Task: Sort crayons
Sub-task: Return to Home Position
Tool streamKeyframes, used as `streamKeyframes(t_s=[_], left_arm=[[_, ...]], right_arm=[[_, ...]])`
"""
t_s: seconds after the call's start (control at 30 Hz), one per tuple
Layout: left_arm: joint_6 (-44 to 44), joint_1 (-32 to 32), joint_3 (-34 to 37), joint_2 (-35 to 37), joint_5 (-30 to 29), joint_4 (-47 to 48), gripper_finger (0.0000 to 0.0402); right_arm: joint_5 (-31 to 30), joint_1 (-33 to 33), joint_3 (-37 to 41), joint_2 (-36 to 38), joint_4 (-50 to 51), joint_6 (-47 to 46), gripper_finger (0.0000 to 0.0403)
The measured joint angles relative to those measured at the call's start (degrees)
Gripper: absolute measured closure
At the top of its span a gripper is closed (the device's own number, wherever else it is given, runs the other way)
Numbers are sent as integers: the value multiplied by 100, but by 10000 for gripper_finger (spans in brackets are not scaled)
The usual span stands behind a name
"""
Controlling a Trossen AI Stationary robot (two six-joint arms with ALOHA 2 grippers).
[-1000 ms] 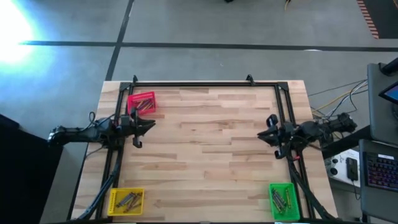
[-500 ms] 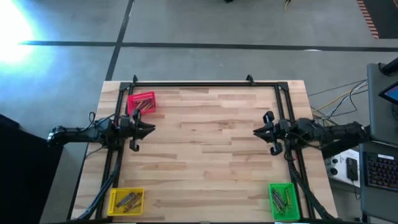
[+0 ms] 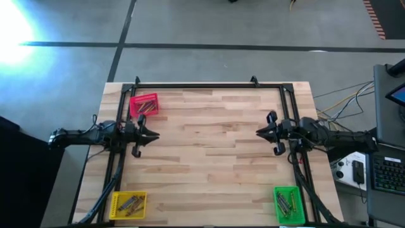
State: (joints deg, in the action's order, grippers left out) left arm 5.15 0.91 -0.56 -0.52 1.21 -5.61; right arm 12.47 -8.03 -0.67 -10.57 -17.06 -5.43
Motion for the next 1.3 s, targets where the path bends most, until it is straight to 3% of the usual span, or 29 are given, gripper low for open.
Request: streamKeyframes(t_s=[0.57,0.73,1.0,1.3], left_arm=[[-759,-4,-337,51,-275,17,365],[-722,-2,-420,57,257,-612,365],[30,6,-35,50,858,-602,365],[-162,4,-4,53,872,-538,365]], right_arm=[[-33,-15,4,1052,560,-90,365],[-46,-13,4,1019,493,-214,365],[-50,-13,4,996,485,-50,365],[-50,-13,4,970,485,-55,365]])
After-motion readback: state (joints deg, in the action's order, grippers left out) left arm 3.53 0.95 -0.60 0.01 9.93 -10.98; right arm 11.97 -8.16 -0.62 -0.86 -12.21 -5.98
